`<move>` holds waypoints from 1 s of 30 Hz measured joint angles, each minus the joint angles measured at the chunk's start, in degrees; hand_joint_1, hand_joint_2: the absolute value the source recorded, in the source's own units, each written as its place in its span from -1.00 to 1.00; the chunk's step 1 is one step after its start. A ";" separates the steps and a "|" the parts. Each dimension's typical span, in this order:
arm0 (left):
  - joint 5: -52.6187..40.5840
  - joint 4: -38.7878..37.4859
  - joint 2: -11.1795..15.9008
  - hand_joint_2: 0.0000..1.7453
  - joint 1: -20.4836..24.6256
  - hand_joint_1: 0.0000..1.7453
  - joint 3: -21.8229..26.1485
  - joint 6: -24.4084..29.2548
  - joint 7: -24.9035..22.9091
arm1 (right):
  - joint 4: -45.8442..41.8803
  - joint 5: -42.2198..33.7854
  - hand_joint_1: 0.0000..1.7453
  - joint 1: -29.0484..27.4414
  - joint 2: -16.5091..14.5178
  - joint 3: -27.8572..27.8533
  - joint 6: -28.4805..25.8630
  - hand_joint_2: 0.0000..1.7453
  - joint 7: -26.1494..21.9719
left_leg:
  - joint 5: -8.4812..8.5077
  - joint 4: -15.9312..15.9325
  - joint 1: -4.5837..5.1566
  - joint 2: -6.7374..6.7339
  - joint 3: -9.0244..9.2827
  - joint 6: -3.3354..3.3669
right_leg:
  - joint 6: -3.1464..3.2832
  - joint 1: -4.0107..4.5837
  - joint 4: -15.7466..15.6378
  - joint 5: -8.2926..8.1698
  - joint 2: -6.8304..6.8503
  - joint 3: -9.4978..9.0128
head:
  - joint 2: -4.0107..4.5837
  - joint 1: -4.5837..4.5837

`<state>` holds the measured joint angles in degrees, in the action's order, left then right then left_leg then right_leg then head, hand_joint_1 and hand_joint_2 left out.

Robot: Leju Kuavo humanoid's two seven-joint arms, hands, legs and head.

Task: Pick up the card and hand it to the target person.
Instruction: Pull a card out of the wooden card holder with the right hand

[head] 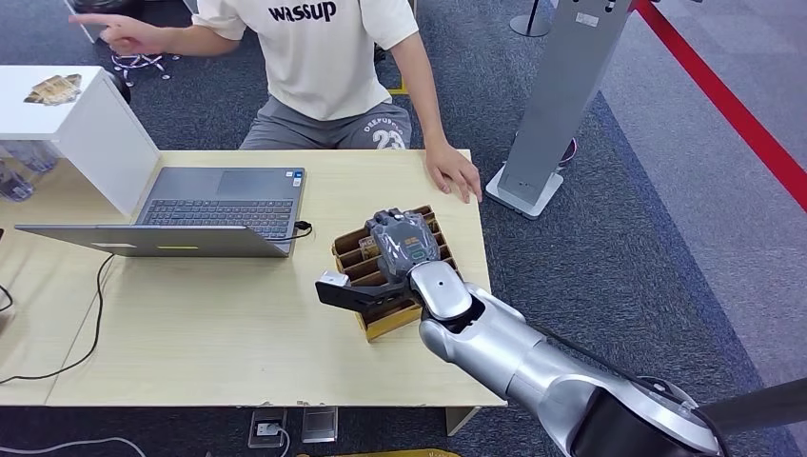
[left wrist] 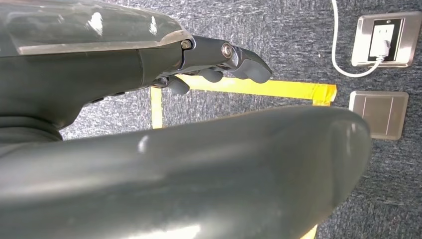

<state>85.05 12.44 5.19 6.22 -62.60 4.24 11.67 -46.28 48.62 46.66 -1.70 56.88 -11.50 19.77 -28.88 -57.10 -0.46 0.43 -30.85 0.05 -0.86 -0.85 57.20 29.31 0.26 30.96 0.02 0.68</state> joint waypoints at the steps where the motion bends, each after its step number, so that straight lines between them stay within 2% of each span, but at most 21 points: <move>1: 0.03 0.00 -0.01 -1.00 -0.01 -1.00 0.00 0.02 0.00 | 0.12 -0.15 -0.28 0.00 -0.05 0.01 -0.04 1.00 -0.15 | 0.00 0.00 0.00 0.00 0.00 0.00 | 0.00 0.00 0.00 0.00 0.00 0.00 | 0.00 0.00; 4: 0.12 0.00 0.00 -1.00 -0.04 -1.00 0.00 0.04 0.01 | 0.48 -0.62 -0.30 0.00 -0.31 0.07 -0.13 1.00 -0.40 | 0.00 0.00 0.00 0.00 0.00 0.00 | 0.00 0.00 0.00 0.00 0.00 0.00 | 0.00 -0.01; 23: 0.31 0.00 0.01 -1.00 -0.25 -1.00 0.00 0.06 0.37 | 1.92 -1.72 -0.07 0.07 -0.59 0.80 -0.67 1.00 -0.67 | 0.00 0.00 0.00 0.00 0.02 0.00 | 0.00 0.00 0.00 0.00 0.00 -0.01 | -0.01 0.00; 30: 0.31 0.00 0.01 -1.00 -0.22 -1.00 0.00 0.04 0.37 | 2.26 -1.82 -0.07 0.05 -0.59 0.82 -0.77 1.00 -0.47 | 0.00 0.00 0.00 0.00 0.02 0.00 | 0.00 0.00 0.00 0.00 0.00 0.00 | -0.01 0.03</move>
<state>85.36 12.44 5.20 6.00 -62.60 4.28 12.04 -44.02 46.80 46.71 -2.30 57.70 -12.27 19.29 -28.88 -57.11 -0.46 0.42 -30.83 0.05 -0.86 -0.85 57.19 29.31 0.25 30.95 0.02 0.71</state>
